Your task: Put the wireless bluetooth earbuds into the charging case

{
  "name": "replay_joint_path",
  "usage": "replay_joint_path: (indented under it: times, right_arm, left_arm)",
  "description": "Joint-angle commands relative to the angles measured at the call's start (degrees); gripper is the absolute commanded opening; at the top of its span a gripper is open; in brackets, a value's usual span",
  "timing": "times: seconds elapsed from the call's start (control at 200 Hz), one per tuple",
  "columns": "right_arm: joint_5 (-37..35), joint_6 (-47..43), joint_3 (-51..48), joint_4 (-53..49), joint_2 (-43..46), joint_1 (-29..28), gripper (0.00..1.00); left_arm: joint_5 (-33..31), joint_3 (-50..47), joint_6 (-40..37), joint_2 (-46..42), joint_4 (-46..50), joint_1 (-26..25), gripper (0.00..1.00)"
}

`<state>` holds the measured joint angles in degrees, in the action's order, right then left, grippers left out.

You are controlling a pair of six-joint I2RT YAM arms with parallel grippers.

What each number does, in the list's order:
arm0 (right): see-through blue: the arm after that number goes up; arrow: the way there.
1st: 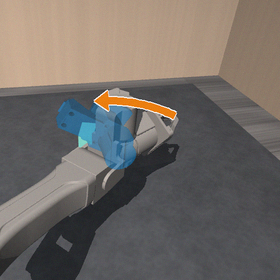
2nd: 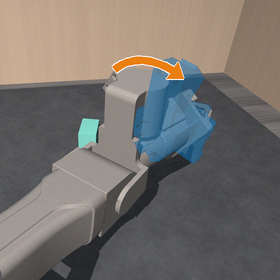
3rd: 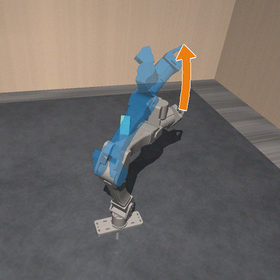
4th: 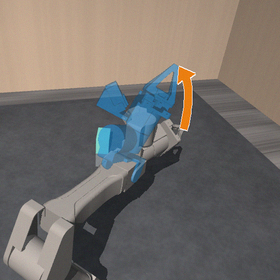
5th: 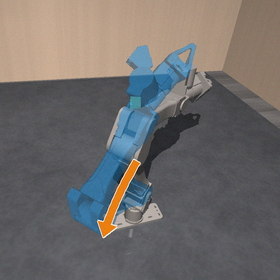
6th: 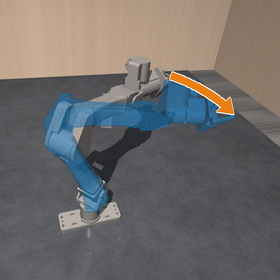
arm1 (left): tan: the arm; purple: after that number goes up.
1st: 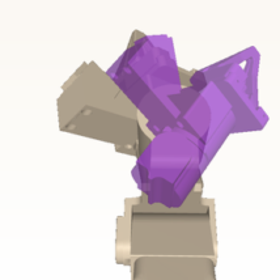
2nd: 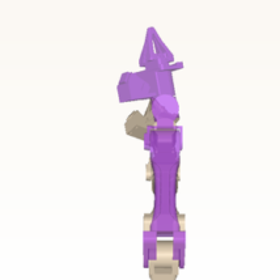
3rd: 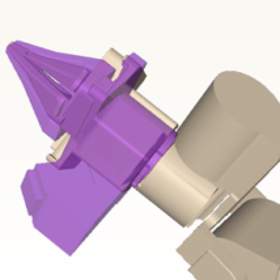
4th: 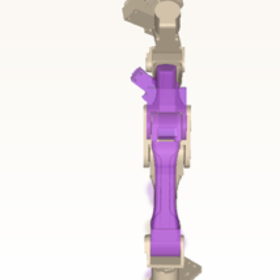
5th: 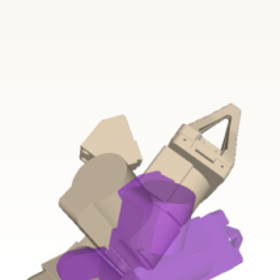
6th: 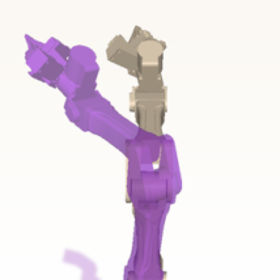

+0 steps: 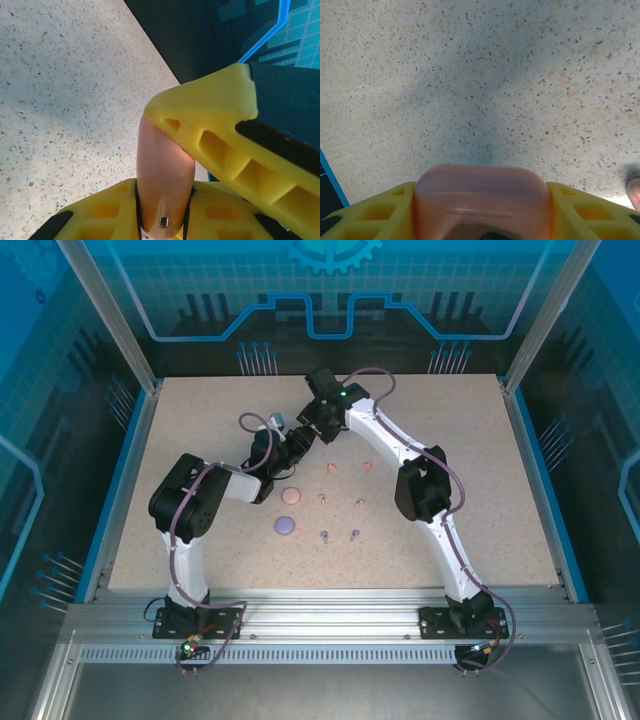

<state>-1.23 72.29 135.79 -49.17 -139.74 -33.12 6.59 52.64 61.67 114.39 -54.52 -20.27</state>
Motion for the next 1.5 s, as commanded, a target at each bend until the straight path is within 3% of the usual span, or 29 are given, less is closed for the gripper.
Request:
replay_joint_path:
  times: [0.0,0.095,0.305,0.505,0.68,0.895,1.076,1.491]
  right_arm:
    - [2.0,1.2,0.1,-4.5,3.7,-0.9,0.57]
    - [1.9,0.6,1.7,-4.0,4.4,0.9,0.72]
    - [-0.1,-5.3,-1.7,-3.8,11.3,5.0,0.80]
    - [2.6,-17.3,-25.0,8.8,24.6,8.3,0.82]
    - [10.1,-30.5,-50.2,29.5,39.9,11.1,0.82]
    - [22.3,-40.6,-64.9,42.5,50.1,11.9,0.81]
    - [27.5,-41.6,-69.4,47.8,51.9,11.9,0.81]
    - [33.6,-39.4,-65.4,51.6,44.7,11.1,0.78]
  left_arm:
    - [-5.5,-0.5,3.4,0.6,-2.9,0.9,0.00]
    - [-3.2,-0.3,3.5,-0.3,-0.3,0.9,0.00]
    - [6.8,-0.1,-3.4,-6.8,12.3,2.0,0.00]
    - [24.2,3.2,-9.5,-10.4,22.3,6.9,0.00]
    - [35.6,9.2,-20.2,-12.9,35.3,9.5,0.00]
    - [48.4,15.6,-27.3,-11.9,41.1,9.8,0.00]
    - [52.5,17.2,-27.7,-11.6,40.0,9.7,0.00]
    - [55.7,18.3,-30.9,-12.2,42.2,8.5,0.00]
